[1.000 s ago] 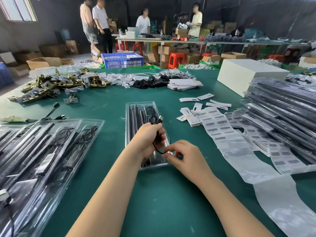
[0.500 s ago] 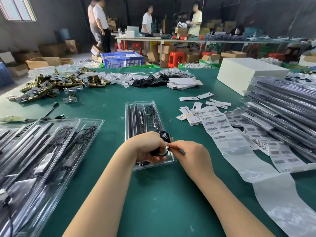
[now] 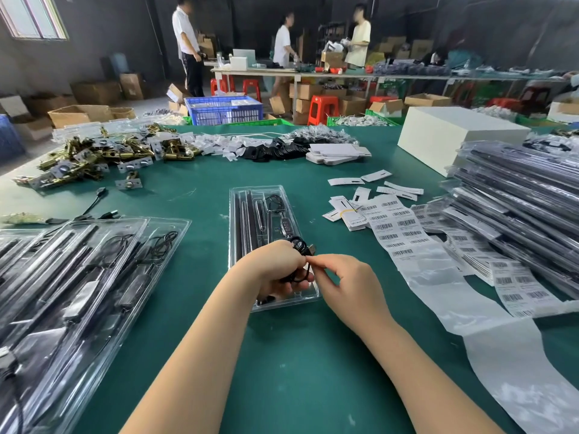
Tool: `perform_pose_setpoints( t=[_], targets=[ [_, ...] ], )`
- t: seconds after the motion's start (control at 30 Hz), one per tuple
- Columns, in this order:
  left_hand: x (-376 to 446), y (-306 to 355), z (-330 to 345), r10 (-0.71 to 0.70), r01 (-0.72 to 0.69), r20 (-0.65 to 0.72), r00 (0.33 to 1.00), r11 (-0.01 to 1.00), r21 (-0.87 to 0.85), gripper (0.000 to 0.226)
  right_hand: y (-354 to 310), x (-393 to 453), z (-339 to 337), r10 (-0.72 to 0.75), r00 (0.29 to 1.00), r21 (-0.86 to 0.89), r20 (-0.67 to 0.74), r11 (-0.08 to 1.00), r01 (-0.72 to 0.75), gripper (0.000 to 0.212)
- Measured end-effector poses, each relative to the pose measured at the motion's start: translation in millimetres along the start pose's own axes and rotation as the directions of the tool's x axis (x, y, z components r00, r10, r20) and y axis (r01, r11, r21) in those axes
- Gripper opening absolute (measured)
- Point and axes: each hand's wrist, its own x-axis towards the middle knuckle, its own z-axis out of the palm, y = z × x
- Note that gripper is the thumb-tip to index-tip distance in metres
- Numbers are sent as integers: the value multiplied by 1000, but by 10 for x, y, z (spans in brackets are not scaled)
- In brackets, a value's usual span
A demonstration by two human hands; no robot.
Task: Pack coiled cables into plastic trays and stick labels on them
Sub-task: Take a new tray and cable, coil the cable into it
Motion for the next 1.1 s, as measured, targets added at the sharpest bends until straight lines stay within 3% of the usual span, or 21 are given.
perform_pose_setpoints(
  t=[0.1, 0.2, 0.33, 0.5, 0.57, 0.7, 0.83, 0.97, 1.1],
  targets=[
    [37, -23, -9, -45, 44, -11, 999, 999, -22, 14, 28, 7, 17, -40, 997, 14, 67, 999, 39, 22],
    [61, -40, 9, -39, 39, -3, 999, 998, -52, 13, 53, 17, 15, -2, 1000, 72, 16, 997, 1, 26],
    [95, -46, 100, 36, -35, -36, 999, 999, 28, 7, 41, 33, -14, -59, 998, -62, 29, 996, 60, 50],
    [110, 11, 150, 61, -55, -89, 994, 996, 68, 31, -8, 122, -59, -144, 988, -77, 55, 986, 148, 34],
    [131, 111, 132, 93, -61, -147, 985, 977, 205, 51, 2, 186, -78, -185, 982, -99, 49, 977, 189, 26],
    [213, 330, 58, 187, -79, -119, 975, 795, 602, 74, 71, 333, -97, -191, 977, -180, 98, 962, 206, 16],
    [334, 448, 8, 226, -101, -93, 970, 720, 686, 61, 95, 518, -101, -175, 975, -93, 138, 978, 189, 19],
    [441, 531, -29, 283, -116, -177, 943, 776, 620, 21, 99, 577, -50, -156, 975, -161, 157, 970, 182, 20],
    [535, 524, -14, 273, -91, -191, 943, 762, 641, 21, 92, 590, 47, -88, 992, -283, 87, 953, 109, 27]
  ],
)
